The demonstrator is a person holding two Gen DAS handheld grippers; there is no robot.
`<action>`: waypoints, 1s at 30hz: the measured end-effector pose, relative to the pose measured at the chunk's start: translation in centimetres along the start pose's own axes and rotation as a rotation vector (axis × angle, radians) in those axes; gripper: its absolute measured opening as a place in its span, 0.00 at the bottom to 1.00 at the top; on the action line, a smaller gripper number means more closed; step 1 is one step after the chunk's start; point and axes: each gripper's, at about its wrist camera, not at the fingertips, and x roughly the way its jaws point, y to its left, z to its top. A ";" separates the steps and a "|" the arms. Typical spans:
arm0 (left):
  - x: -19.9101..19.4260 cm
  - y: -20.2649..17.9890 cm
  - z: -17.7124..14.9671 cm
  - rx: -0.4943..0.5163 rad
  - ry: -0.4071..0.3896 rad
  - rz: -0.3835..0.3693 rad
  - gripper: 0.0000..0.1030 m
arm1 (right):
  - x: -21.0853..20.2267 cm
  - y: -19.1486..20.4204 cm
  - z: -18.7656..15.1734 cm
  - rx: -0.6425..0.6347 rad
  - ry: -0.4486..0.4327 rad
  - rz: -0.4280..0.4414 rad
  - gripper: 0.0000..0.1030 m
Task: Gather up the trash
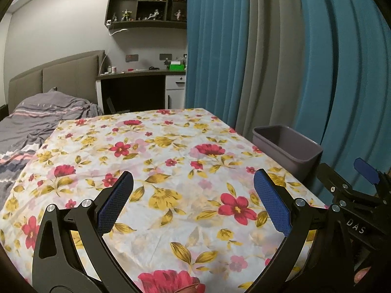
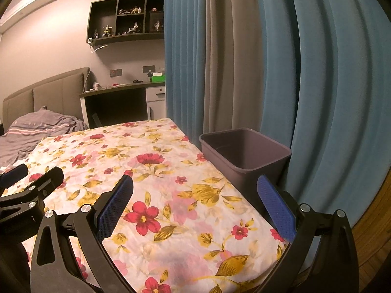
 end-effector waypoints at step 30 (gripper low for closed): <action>-0.3 -0.5 0.3 -0.005 -0.003 -0.029 0.94 | -0.4 -0.2 0.6 0.010 -0.009 0.002 0.95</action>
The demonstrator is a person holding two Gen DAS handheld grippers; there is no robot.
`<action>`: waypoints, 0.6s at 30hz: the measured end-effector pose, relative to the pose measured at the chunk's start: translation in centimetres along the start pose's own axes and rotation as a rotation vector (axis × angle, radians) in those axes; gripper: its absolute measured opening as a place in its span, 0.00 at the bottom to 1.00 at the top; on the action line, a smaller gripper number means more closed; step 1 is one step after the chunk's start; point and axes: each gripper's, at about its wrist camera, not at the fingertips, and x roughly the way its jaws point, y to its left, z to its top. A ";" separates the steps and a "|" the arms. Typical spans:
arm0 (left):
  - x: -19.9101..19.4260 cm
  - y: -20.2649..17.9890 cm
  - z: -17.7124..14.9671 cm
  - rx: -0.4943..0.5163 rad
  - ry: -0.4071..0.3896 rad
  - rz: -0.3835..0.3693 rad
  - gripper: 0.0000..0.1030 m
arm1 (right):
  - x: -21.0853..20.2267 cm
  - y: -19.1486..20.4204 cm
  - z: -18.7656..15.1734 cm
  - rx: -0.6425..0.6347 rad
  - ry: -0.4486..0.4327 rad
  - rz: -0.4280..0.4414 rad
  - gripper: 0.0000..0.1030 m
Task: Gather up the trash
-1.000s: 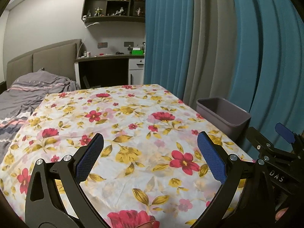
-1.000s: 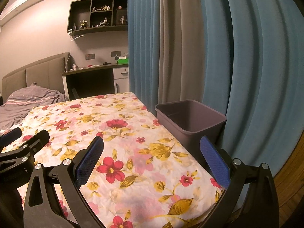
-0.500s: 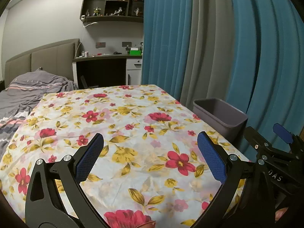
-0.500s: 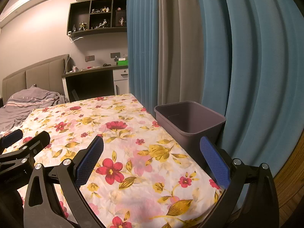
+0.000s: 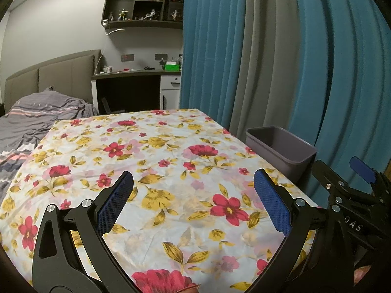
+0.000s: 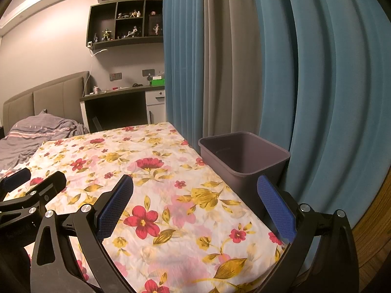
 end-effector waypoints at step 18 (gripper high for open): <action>0.2 -0.5 0.0 -0.002 0.007 -0.007 0.94 | 0.0 -0.1 0.1 0.002 -0.001 0.001 0.95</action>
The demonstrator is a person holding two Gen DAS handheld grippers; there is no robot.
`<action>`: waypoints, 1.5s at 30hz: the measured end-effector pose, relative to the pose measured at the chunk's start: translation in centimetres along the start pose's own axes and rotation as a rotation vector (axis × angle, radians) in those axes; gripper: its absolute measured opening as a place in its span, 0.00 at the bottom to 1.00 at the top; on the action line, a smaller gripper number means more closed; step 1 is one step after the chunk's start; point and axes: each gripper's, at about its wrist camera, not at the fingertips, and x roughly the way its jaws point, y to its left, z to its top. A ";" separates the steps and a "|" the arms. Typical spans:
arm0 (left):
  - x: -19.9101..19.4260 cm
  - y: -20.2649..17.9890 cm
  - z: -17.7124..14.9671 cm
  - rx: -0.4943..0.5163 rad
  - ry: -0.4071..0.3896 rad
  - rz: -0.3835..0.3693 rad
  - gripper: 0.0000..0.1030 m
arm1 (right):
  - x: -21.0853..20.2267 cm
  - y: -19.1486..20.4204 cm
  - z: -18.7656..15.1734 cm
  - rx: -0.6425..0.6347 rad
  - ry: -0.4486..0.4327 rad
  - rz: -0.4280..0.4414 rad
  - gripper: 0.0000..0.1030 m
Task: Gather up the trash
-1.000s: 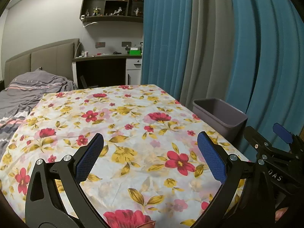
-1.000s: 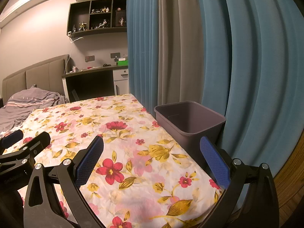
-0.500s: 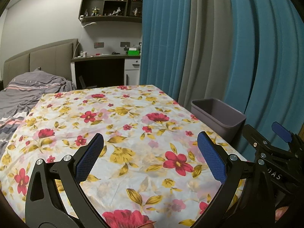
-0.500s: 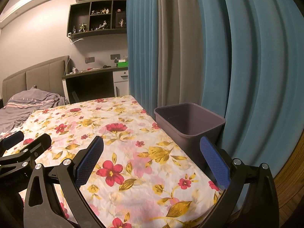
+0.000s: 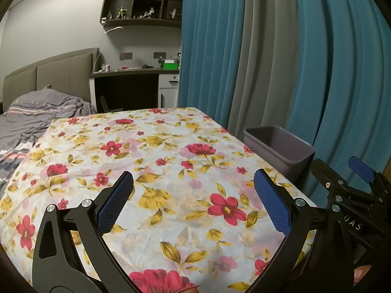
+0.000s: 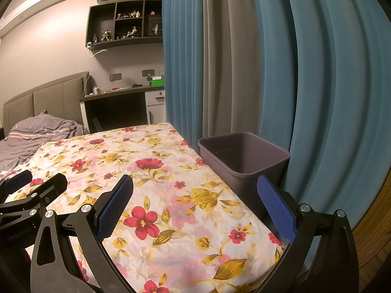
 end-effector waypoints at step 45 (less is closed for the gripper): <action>0.2 -0.5 -0.1 -0.002 0.002 -0.007 0.94 | 0.1 -0.2 0.0 0.003 0.002 -0.001 0.95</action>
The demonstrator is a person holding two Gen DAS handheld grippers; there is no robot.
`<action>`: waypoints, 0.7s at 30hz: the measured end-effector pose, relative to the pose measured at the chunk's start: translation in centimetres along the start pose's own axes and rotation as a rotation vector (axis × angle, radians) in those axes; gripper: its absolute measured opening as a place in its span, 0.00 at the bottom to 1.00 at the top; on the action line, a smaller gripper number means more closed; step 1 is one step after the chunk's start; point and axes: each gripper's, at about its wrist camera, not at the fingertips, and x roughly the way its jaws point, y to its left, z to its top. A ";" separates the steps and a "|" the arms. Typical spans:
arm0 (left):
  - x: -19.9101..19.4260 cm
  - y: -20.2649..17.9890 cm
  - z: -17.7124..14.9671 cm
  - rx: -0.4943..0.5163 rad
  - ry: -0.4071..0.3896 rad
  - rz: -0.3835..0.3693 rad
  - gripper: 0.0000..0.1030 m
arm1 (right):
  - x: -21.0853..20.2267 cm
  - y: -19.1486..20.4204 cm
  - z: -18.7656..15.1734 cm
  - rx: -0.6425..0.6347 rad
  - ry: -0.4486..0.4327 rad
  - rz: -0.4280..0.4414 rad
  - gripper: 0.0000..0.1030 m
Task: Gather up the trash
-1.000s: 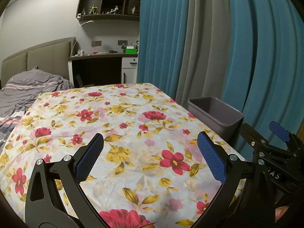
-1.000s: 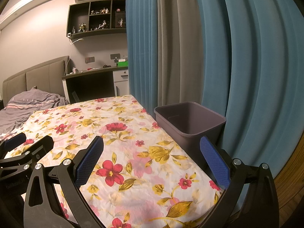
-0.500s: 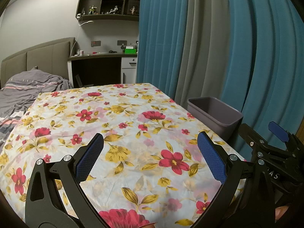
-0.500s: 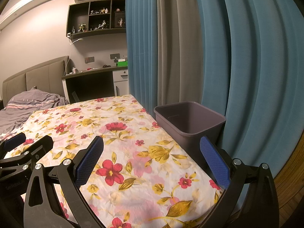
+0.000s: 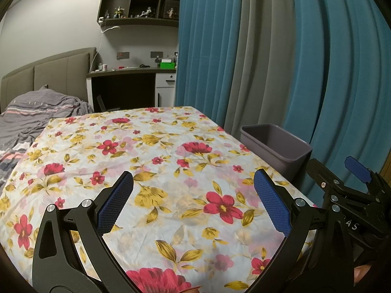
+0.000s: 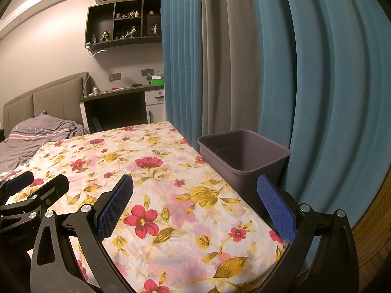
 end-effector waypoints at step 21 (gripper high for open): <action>0.1 -0.5 -0.2 0.001 -0.002 -0.001 0.94 | 0.0 -0.1 -0.1 0.002 0.000 0.001 0.95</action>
